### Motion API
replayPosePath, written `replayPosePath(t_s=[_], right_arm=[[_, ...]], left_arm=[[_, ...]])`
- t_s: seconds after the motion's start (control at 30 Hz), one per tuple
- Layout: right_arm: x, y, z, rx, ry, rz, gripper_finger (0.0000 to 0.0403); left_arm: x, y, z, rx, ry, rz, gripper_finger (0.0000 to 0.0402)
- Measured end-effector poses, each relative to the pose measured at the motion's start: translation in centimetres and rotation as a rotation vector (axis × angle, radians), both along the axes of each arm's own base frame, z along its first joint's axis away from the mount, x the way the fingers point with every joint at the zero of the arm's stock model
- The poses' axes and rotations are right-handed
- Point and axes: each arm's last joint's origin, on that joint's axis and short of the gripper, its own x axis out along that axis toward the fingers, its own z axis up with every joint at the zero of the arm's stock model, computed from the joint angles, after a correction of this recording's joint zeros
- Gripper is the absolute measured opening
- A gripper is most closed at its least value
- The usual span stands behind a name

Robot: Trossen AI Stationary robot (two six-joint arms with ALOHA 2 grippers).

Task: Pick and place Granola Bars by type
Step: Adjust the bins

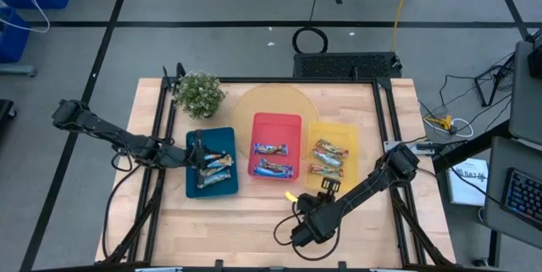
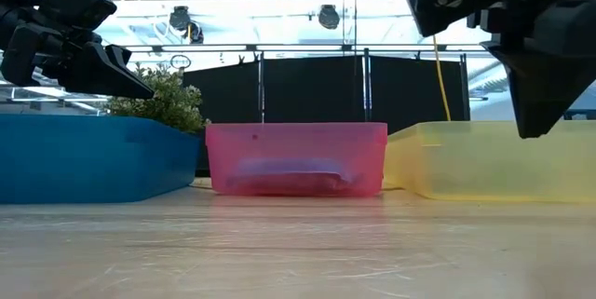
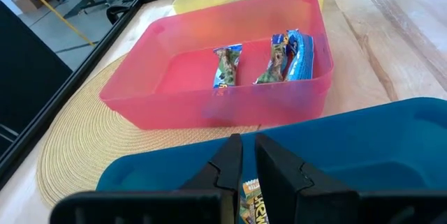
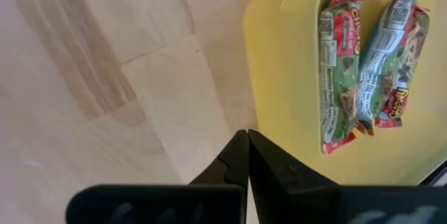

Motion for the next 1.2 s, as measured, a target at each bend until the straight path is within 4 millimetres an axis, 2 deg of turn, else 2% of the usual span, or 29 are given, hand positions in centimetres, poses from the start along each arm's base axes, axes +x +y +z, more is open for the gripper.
replayPosePath(t_s=[0.5,0.77,1.2], right_arm=[[-0.1,-0.1,0.0,-0.010,0.010,-0.014,0.0000],[-1.6,-0.9,-1.4,-0.043,0.142,-0.040,0.0000],[-2.9,-1.8,-2.8,-0.088,0.225,-0.080,0.0000]], left_arm=[[0.0,0.0,0.0,0.004,0.001,-0.002,0.0049],[0.0,0.0,0.0,0.001,0.001,-0.001,0.0049],[-0.1,0.0,-0.2,0.004,0.017,0.000,0.0049]])
